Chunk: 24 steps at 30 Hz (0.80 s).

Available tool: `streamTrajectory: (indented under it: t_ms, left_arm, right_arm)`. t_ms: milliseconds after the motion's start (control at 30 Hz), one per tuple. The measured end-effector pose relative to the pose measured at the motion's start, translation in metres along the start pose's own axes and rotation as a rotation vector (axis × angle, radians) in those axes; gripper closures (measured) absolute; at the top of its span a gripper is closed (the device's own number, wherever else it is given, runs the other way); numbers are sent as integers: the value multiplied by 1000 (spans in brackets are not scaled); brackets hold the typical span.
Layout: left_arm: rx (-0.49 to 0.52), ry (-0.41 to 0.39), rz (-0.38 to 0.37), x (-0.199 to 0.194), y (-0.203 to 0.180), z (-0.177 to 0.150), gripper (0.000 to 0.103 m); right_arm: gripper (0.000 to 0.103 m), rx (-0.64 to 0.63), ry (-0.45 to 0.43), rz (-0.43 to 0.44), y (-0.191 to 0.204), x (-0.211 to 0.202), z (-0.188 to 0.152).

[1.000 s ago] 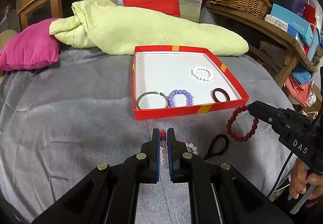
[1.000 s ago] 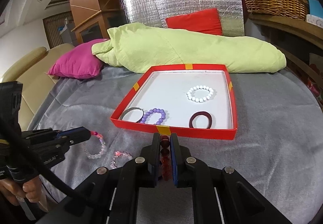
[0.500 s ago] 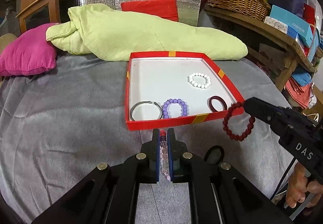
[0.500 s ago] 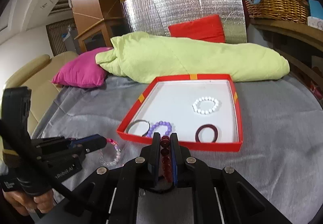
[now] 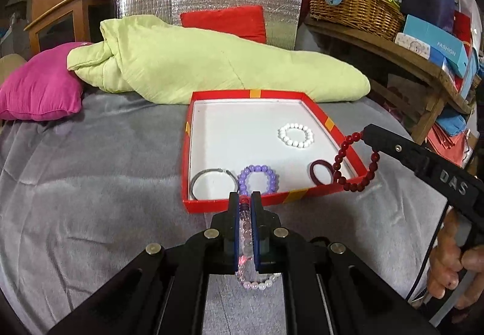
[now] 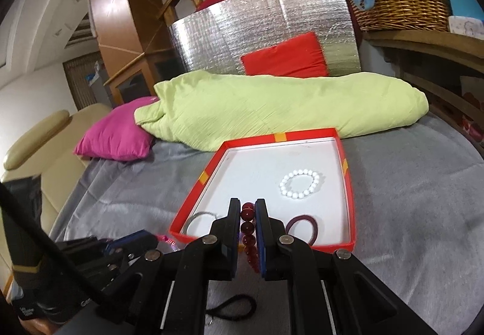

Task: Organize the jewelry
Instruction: 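Lift and carry the red bracelet with the right tool while the left carries the pink bracelet toward the box, then open the right tool over the box dropping the red bracelet while the left drops the pink one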

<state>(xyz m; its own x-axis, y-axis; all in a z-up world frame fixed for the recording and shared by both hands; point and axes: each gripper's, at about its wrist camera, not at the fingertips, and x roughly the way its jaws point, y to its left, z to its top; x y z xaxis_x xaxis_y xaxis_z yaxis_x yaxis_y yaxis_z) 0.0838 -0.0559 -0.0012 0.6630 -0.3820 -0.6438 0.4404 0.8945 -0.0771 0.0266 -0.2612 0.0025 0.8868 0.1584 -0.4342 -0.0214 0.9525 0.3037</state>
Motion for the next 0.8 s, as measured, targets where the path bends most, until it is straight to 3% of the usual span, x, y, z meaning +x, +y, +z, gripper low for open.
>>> streamTrajectory:
  t_ms: [433,800]
  left_arm:
    - [-22,-78,-23,18,11,24,96]
    - [-87,-64,-24,55,26,37,96]
  right_arm:
    - [93,131,27,30,-27,47,25]
    - [93,170,87,65,-20,103,36]
